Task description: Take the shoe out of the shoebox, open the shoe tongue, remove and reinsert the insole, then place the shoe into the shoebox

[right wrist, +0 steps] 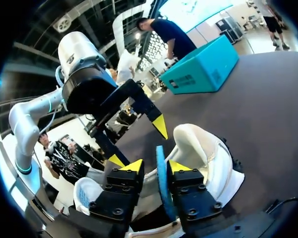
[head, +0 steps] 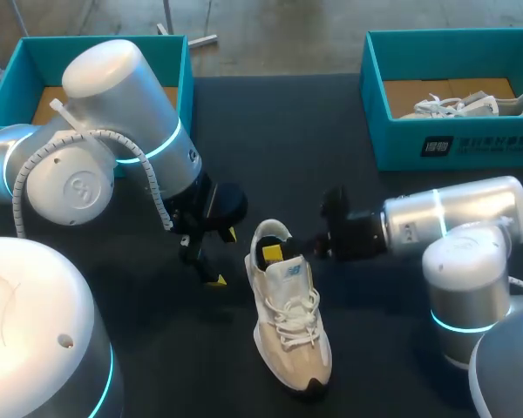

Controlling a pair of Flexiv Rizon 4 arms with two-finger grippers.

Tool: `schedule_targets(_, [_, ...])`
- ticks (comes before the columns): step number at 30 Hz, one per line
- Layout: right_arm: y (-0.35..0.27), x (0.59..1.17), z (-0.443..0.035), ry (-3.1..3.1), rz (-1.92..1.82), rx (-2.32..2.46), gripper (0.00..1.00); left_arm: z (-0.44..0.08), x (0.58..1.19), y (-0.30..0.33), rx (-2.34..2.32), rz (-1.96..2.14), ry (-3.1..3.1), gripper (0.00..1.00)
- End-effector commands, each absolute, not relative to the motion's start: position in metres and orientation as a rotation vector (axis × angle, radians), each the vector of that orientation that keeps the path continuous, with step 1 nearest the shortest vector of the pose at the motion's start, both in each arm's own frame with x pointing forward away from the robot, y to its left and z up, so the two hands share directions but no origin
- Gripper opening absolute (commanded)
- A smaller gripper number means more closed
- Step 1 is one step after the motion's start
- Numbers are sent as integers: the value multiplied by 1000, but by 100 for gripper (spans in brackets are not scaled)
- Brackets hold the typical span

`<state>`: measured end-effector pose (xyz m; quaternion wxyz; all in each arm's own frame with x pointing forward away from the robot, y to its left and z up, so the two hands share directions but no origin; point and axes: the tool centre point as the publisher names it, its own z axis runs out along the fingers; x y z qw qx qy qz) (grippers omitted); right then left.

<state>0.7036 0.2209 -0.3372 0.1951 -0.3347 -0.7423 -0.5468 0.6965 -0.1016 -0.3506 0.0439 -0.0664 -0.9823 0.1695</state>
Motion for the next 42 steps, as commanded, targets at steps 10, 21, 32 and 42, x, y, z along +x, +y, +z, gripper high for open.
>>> schedule_targets(10, [210,700,-310,-2157,-1535,-951,100,-351,696,-102,-202,516,-3004,100])
schedule_targets(21, [192,700,-297,-2216,-1493,-1002,96,-335,702,-81,-189,493,-3003,100])
schedule_targets(32, [182,696,-280,-2315,-1361,-1114,47,-308,710,-45,-360,391,-2981,100])
schedule_targets(42, [176,688,-264,-2425,-1201,-1242,0,-288,714,-2,-584,198,-2982,100])
